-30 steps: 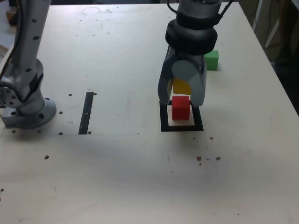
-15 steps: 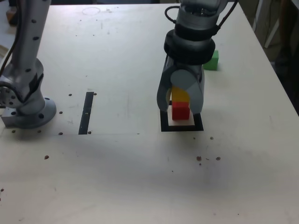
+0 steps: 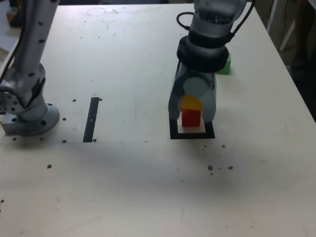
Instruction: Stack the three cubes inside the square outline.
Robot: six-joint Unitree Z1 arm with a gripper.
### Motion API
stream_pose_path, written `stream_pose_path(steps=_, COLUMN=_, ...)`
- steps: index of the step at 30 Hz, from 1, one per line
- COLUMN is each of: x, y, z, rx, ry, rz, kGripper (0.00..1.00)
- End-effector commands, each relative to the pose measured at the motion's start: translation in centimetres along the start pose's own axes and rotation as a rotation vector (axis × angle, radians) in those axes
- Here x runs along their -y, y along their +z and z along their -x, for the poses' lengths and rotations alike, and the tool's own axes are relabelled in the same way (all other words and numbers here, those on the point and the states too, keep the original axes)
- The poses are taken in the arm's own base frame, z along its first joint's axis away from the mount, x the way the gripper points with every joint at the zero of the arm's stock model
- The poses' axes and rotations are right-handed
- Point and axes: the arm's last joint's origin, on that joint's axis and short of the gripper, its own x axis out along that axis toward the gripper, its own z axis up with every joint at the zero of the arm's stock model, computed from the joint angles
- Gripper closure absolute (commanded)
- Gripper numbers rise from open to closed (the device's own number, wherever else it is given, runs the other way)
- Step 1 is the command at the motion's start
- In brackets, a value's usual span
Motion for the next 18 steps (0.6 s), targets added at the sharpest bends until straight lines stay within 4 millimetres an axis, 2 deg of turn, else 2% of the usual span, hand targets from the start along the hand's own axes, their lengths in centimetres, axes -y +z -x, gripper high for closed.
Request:
stream_pose_path(steps=1, x=-0.10, y=0.28, z=-0.37, rx=-0.006, ry=-0.004, rz=0.000, kGripper=0.69)
stream_pose_path(steps=6, x=-0.15, y=0.42, z=-0.55, rx=-0.004, ry=-0.008, rz=-0.002, kGripper=0.66)
stream_pose_path(steps=7, x=-0.18, y=0.44, z=-0.61, rx=-0.003, ry=-0.009, rz=-0.003, kGripper=0.60)
stream_pose_path(steps=12, x=-0.36, y=0.46, z=-1.06, rx=-0.001, ry=-0.015, rz=-0.007, kGripper=0.12)
stream_pose_path(steps=13, x=-0.41, y=0.46, z=-1.14, rx=0.000, ry=-0.016, rz=-0.006, kGripper=0.05)
stream_pose_path(steps=14, x=-0.45, y=0.45, z=-1.20, rx=-0.001, ry=-0.017, rz=-0.005, kGripper=0.01)
stream_pose_path(steps=18, x=-0.66, y=0.36, z=-1.33, rx=-0.003, ry=-0.018, rz=-0.001, kGripper=0.00)
